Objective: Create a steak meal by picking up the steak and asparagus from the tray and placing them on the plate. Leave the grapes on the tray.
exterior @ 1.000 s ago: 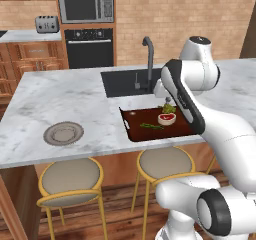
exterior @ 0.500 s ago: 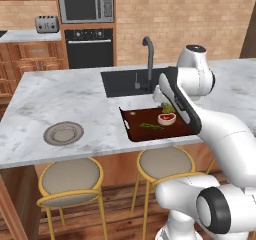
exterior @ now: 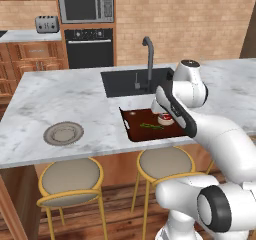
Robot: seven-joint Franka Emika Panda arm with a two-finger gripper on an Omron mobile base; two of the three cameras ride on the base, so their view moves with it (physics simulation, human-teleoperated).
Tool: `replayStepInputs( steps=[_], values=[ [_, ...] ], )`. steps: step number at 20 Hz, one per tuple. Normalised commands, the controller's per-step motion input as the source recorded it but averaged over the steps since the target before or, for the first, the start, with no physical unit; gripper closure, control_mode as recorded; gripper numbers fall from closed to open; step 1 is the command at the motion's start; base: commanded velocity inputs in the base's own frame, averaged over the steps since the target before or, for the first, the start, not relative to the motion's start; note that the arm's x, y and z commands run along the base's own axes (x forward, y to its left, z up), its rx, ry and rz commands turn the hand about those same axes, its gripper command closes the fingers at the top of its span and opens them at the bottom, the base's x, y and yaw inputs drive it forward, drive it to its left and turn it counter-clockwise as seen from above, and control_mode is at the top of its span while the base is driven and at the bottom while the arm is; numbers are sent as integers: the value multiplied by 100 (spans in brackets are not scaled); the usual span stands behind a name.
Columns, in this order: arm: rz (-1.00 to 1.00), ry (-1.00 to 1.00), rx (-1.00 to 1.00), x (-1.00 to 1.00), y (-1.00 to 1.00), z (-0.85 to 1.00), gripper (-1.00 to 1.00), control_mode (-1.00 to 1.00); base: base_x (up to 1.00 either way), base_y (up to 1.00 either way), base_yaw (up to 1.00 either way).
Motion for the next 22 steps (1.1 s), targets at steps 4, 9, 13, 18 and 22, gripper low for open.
replayStepInputs(
  steps=[4, 9, 13, 18, 22],
  values=[
    [28, 6, -2, 32, -17, -50, -100, -100, 0, 0, 0],
    [27, 8, -2, 35, -20, -38, -100, -100, 0, 0, 0],
    [12, 6, -3, 36, -10, -26, -100, -100, 0, 0, 0],
    [20, 9, -8, 46, 1, -30, -100, -100, 0, 0, 0],
    [20, 10, -6, 54, 14, -21, -100, -100, 0, 0, 0]
  ],
)
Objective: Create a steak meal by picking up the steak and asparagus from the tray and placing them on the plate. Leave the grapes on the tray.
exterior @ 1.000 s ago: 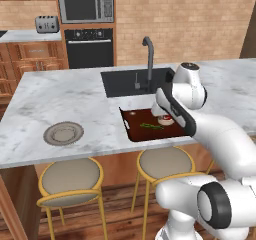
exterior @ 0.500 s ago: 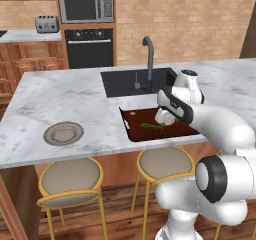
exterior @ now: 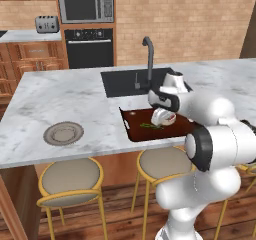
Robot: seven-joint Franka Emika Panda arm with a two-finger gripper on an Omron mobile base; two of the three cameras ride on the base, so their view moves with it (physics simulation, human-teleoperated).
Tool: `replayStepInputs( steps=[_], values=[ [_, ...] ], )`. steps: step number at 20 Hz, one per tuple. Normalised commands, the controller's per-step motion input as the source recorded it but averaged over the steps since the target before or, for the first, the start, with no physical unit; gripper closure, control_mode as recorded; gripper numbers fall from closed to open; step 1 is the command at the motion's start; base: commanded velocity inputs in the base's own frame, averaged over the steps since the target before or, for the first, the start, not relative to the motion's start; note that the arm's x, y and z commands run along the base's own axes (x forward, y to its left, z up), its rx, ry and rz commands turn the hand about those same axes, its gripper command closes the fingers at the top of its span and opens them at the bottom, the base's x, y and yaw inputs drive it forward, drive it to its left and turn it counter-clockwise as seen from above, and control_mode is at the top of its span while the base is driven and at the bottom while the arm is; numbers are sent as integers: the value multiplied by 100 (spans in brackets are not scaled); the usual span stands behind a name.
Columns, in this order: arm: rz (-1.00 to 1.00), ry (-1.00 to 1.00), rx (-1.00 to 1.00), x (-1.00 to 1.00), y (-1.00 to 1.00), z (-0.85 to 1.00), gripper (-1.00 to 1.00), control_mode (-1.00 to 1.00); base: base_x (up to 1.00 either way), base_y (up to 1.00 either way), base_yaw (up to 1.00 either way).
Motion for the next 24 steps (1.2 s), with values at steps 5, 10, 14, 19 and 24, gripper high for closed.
replayStepInputs(
  steps=[5, 10, 14, 19, 24],
  values=[
    [10, 5, 0, 61, 9, -15, -100, -100, 0, 0, 0],
    [4, 0, 0, 48, 7, -29, -100, -100, 0, 0, 0],
    [3, 0, 0, 42, 6, -42, -100, -100, 0, 0, 0],
    [3, 0, 0, 41, 0, -45, -100, -100, 0, 0, 0],
    [4, 0, 0, 42, 0, -44, -100, -100, 0, 0, 0]
  ],
)
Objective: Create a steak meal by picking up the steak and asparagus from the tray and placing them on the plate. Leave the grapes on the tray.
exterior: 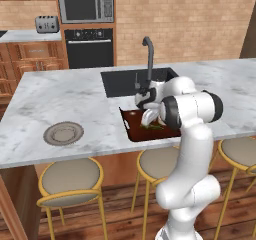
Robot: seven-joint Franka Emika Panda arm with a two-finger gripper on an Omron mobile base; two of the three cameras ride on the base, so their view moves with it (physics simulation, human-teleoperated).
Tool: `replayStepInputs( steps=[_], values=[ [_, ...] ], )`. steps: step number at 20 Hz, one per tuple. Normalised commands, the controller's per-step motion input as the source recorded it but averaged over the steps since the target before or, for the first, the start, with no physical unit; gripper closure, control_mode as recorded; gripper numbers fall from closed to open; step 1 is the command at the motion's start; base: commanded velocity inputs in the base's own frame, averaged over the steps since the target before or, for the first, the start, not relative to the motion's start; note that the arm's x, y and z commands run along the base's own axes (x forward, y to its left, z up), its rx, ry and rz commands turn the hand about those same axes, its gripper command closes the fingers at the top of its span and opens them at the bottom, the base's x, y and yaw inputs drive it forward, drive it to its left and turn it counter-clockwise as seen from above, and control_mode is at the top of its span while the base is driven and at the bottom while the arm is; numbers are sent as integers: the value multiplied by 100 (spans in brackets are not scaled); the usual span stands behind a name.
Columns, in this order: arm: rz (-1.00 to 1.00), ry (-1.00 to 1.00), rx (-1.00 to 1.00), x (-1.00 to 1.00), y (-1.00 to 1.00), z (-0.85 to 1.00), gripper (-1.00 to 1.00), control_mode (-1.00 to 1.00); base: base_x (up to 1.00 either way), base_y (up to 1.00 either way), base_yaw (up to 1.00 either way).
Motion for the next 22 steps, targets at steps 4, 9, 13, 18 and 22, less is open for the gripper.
replayStepInputs(
  steps=[4, 9, 13, 18, 22],
  values=[
    [7, 0, 0, 31, 1, -44, -100, -100, 0, 0, 0],
    [8, 0, 0, 30, 0, -39, -100, -100, 0, 0, 0],
    [10, -1, 0, 9, 16, -49, 100, -100, 0, 0, 0],
    [6, -6, 0, -3, 27, -12, 100, -100, 0, 0, 0],
    [12, 1, -3, -22, 37, 50, 100, -100, 0, 0, 0]
  ],
)
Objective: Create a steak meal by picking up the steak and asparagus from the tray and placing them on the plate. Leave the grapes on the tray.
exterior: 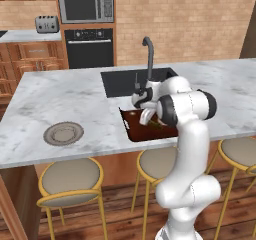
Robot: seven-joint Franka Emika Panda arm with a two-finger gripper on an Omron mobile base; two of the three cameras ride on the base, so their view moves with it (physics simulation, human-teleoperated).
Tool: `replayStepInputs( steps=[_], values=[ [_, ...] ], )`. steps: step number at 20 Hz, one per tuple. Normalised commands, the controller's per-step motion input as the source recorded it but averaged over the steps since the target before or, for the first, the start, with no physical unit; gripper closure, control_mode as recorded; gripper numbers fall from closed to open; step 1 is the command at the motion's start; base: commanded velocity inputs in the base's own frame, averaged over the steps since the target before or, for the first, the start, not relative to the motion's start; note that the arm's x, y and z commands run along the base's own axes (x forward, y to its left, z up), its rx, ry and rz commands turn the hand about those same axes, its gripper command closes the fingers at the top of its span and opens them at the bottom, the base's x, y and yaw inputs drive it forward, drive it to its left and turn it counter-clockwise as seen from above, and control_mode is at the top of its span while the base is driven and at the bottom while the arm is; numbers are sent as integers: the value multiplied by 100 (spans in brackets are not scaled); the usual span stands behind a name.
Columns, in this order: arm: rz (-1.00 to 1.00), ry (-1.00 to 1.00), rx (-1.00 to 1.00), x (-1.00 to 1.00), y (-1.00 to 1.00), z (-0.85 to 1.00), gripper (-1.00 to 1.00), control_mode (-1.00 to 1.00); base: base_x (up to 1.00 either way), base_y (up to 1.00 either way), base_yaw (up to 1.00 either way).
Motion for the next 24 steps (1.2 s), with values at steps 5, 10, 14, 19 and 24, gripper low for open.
replayStepInputs(
  steps=[5, 10, 14, 19, 24],
  values=[
    [6, 0, -7, -46, 48, 78, 100, -100, 0, 0, 0],
    [-2, 0, -2, -53, 42, 90, 100, -100, 0, 0, 0],
    [-12, 0, 0, -47, 47, 80, 100, -100, 0, 0, 0],
    [-16, 5, 2, -30, 56, 56, 100, -100, 0, 0, 0],
    [-16, 10, 5, -12, 65, 10, 100, -100, 0, 0, 0]
  ],
)
